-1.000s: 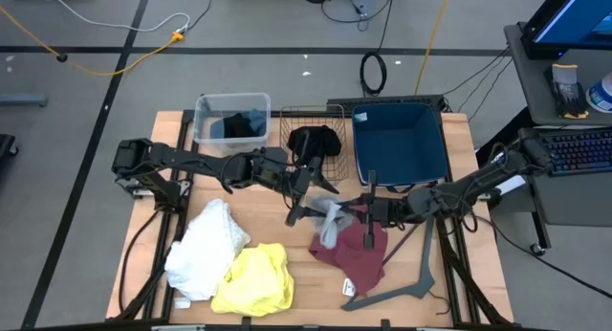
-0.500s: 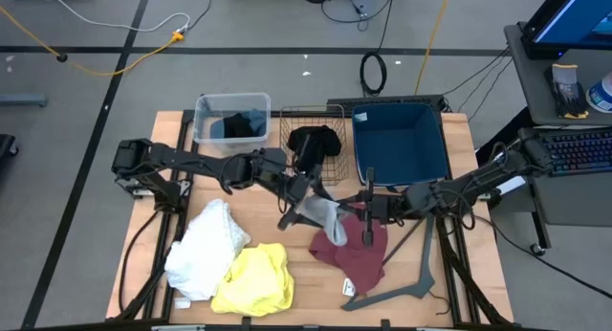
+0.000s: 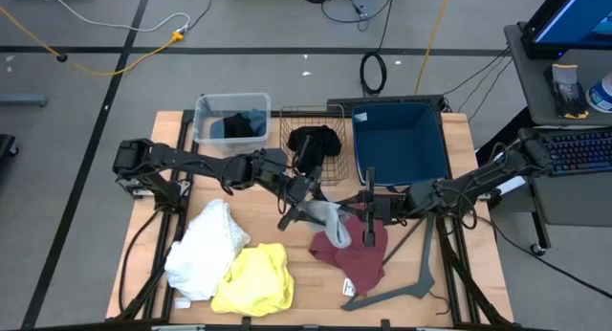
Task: Pick & Place Cloths
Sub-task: Put the grey short into the gold wire basket
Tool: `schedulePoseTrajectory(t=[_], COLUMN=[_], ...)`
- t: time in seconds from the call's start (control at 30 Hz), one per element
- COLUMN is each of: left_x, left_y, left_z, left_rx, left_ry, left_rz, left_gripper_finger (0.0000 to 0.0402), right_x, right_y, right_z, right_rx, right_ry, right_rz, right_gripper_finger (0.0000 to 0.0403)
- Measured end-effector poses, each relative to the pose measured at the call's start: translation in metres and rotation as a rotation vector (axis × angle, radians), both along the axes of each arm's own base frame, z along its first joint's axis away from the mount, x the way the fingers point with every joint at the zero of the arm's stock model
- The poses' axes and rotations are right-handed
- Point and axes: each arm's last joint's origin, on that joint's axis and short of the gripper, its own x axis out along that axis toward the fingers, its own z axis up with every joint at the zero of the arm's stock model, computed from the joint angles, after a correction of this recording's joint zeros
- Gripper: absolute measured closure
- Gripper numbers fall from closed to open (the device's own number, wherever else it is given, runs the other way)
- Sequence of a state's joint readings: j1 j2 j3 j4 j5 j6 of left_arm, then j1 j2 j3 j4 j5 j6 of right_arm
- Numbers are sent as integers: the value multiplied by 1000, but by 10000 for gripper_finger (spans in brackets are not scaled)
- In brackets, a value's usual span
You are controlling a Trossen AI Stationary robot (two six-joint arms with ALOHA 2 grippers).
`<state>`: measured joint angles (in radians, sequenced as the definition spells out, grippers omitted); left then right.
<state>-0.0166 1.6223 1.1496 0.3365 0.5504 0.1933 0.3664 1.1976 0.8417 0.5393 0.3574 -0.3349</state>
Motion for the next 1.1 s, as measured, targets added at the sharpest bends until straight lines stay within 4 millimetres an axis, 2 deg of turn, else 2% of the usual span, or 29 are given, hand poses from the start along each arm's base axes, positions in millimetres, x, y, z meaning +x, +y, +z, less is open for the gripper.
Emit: schedulePoseTrajectory(t=[0.17, 0.4, 0.7, 0.93, 1.1], left_x=[6, 11, 9, 9, 10], left_y=[-1, 2, 19, 38, 52], left_z=[-10, -21, -28, -32, -32], left_rx=[18, 32, -14, -51, -58], left_ry=[-9, 21, 137, 205, 203], left_rz=[-55, -49, 6, 156, 262], left_gripper_finger=[250, 385, 395, 396, 398], right_x=[0, 0, -2, -7, -12], right_y=[1, 1, 9, 19, 27], right_z=[1, 1, -8, -21, -30], right_rx=[-11, 4, 10, 91, 144], right_ry=[-12, -7, 76, 217, 312], right_rz=[44, 49, 81, 116, 138], right_gripper_finger=[403, 385, 330, 275, 253])
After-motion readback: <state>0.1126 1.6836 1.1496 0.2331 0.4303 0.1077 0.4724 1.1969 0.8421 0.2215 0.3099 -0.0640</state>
